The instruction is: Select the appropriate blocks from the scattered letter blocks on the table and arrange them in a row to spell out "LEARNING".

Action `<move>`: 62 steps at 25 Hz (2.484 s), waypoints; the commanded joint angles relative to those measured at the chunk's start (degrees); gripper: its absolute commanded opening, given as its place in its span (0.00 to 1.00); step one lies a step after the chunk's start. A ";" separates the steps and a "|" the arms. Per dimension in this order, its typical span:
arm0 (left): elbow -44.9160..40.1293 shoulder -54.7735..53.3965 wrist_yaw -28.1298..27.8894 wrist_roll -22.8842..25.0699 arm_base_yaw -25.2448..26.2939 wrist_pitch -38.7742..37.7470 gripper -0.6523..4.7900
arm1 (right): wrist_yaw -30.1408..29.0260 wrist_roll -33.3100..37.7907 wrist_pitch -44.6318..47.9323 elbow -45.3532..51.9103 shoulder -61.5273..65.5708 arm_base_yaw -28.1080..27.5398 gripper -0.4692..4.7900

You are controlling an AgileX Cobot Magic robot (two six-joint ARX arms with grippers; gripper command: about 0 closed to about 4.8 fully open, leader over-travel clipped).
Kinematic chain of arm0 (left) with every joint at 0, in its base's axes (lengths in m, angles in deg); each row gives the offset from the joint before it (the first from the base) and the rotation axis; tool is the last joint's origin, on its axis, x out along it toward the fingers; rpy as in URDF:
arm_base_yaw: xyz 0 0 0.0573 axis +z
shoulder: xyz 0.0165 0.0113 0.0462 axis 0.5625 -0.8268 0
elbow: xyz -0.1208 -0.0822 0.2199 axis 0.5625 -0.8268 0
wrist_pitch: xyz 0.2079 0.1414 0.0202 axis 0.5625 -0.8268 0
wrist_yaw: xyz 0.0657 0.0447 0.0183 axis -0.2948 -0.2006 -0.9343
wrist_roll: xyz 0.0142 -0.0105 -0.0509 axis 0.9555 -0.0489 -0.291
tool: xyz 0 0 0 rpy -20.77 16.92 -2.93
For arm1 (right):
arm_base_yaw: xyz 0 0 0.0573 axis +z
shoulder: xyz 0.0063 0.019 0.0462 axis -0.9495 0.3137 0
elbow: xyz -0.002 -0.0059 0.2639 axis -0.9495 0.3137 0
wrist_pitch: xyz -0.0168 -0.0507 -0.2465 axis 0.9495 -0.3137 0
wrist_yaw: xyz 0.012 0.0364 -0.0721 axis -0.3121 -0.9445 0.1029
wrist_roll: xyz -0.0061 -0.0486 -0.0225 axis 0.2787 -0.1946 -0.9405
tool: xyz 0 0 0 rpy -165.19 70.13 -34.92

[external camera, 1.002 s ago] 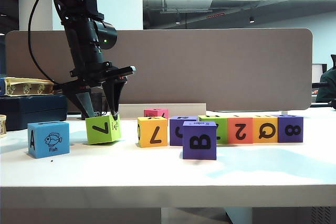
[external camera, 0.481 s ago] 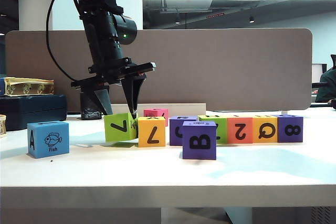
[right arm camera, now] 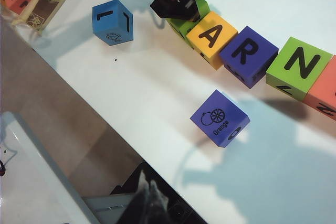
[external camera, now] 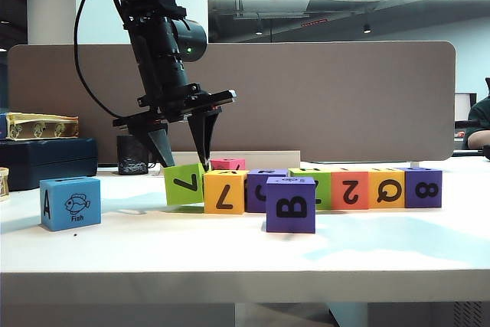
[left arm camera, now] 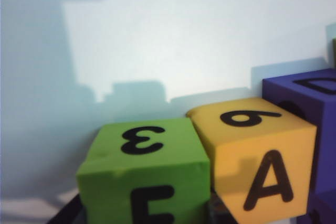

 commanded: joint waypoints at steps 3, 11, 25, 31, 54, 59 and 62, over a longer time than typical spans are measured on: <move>0.07 0.26 0.07 0.00 -0.15 0.33 0.64 | -0.31 -0.17 0.48 -0.26 -0.22 0.07 0.09; 0.09 0.26 0.11 0.07 -0.15 0.39 0.75 | -0.31 -0.17 0.50 -0.26 -0.22 0.07 0.09; 0.11 0.39 6.75 0.00 -0.20 -3.72 0.75 | -0.26 -0.17 0.94 -0.26 -0.22 0.07 0.09; 0.11 0.39 6.43 0.07 -0.20 -4.85 0.75 | -0.28 -0.17 0.90 -0.26 -0.22 0.07 0.09; 13.49 6.03 -12.87 10.95 2.12 -17.46 0.75 | -0.31 -0.17 2.45 -0.26 -0.22 0.09 0.09; 13.49 6.21 -12.87 12.98 2.12 -17.66 0.75 | -0.31 -0.17 2.54 -0.26 -0.22 0.09 0.09; 11.30 8.13 -13.57 14.23 2.12 -17.68 0.75 | -0.31 -0.17 2.54 -0.26 -0.22 0.09 0.09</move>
